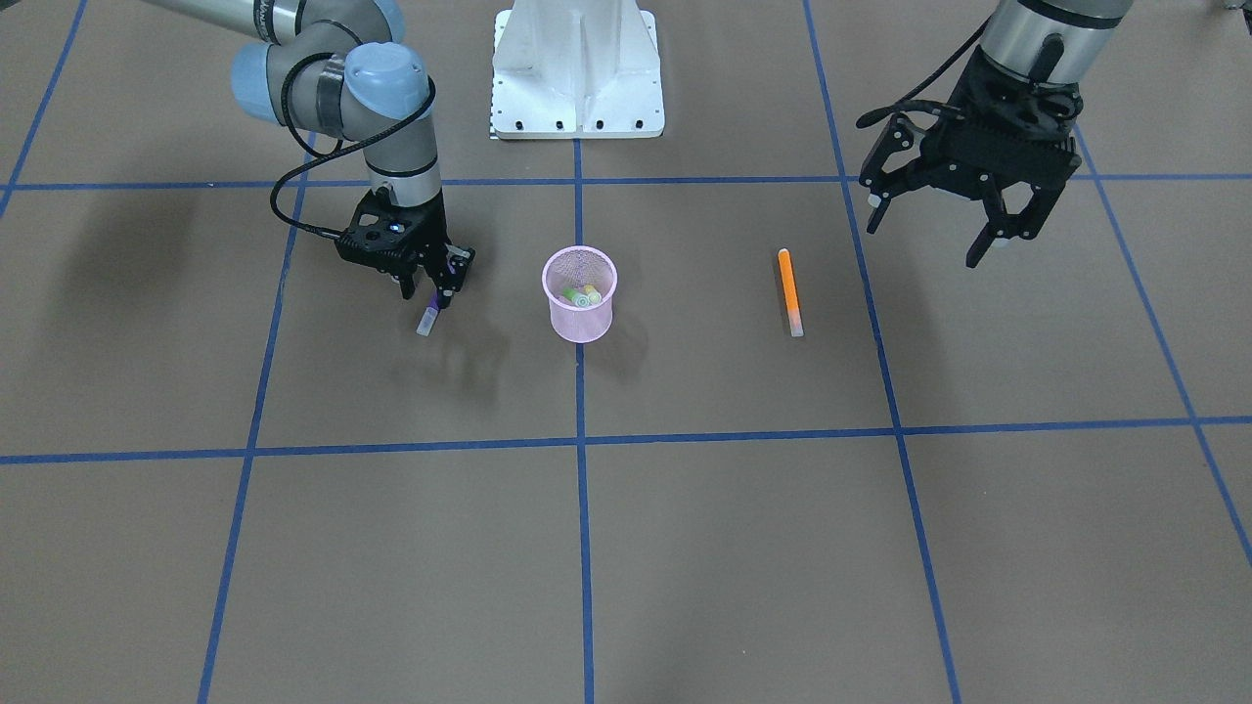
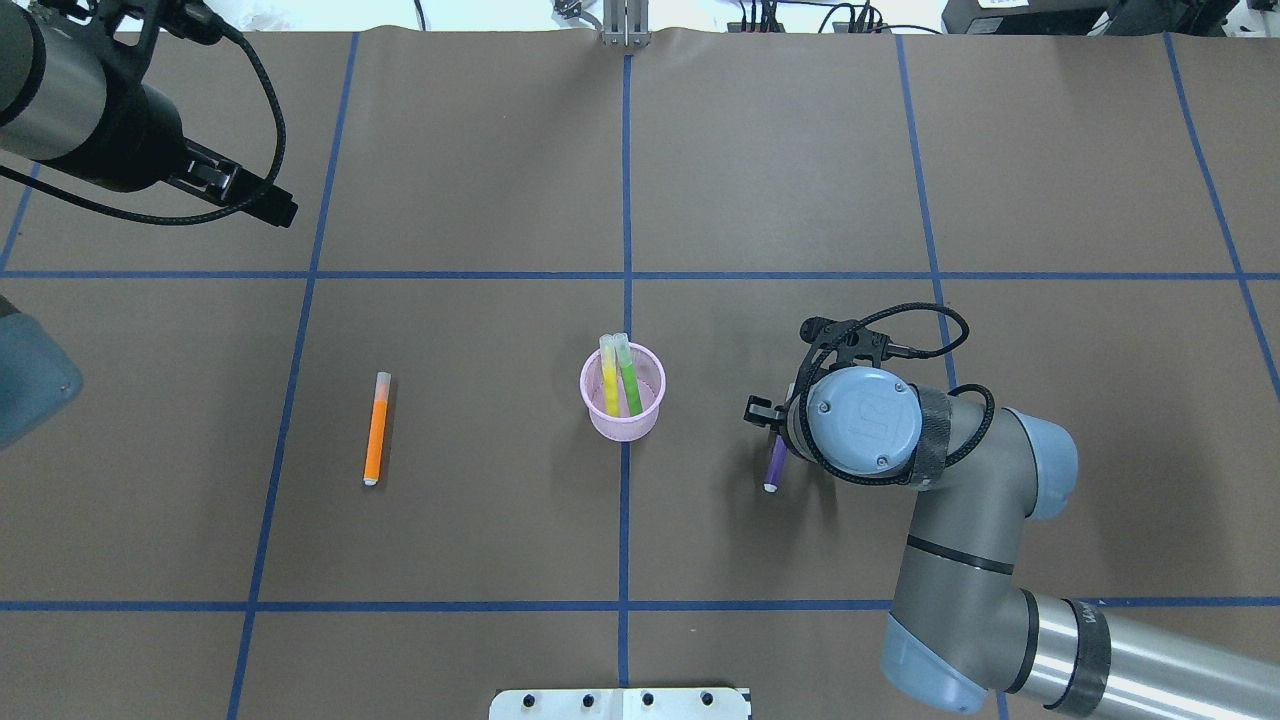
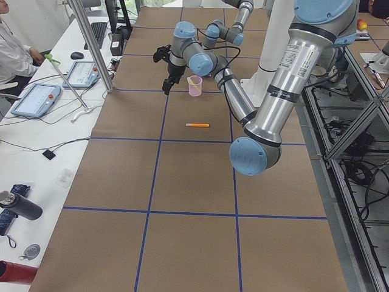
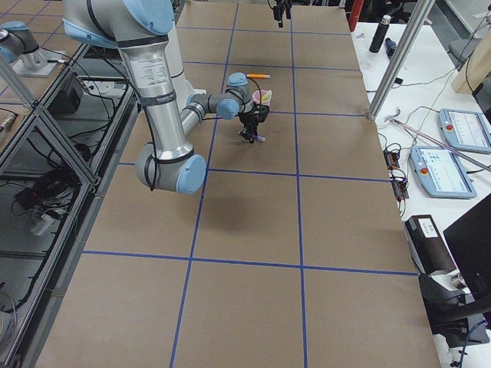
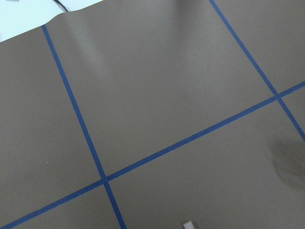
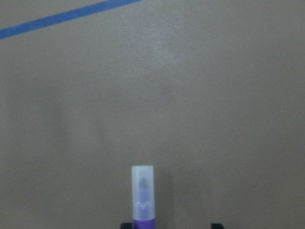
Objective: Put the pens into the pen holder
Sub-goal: 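Grasp the purple pen with the right gripper and lift it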
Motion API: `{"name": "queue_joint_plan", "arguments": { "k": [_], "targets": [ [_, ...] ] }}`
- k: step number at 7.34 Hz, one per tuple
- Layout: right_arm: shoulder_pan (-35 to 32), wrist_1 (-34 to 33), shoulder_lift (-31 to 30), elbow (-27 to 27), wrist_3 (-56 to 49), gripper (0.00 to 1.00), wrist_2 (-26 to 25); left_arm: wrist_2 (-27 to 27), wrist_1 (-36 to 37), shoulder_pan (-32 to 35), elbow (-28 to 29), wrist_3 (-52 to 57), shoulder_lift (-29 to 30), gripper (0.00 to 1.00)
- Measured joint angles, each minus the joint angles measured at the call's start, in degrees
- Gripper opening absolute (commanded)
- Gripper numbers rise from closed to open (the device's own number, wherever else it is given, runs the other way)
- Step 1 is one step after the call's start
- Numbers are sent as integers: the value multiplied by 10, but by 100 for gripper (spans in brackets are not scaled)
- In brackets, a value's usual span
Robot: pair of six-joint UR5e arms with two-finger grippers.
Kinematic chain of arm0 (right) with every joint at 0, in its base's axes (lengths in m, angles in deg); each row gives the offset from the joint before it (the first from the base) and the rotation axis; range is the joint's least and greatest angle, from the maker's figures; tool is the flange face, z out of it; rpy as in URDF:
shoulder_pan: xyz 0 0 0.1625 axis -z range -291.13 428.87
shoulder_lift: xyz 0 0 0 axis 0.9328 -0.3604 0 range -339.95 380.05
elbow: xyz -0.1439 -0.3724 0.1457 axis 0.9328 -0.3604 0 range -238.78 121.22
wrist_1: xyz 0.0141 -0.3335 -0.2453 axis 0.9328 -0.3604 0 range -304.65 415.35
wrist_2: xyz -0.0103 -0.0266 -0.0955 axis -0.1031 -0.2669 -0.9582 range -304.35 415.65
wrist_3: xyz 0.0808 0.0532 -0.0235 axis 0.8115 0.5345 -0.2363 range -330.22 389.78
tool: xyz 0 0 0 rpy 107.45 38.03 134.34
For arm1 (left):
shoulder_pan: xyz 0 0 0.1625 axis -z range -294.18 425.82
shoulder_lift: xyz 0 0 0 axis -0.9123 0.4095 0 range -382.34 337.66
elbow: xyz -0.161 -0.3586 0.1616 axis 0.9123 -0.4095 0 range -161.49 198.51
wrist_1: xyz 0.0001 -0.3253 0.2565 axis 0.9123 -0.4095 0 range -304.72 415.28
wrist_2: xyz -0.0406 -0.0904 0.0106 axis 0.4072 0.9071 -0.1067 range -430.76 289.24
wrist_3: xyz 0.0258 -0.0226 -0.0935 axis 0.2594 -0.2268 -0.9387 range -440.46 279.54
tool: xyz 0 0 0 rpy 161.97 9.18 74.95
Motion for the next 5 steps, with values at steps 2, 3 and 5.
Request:
{"name": "queue_joint_plan", "arguments": {
  "k": [2,3,5],
  "targets": [
    [0,-1,1,0,-24,1,0,-1,0,0,-3,-1,-2,100],
    [1,-3,2,0,-28,0,1,-1,0,0,-4,0,-2,100],
    [-3,-5,4,2,-31,0,1,-1,0,-1,-4,0,-3,100]
  ]
}}
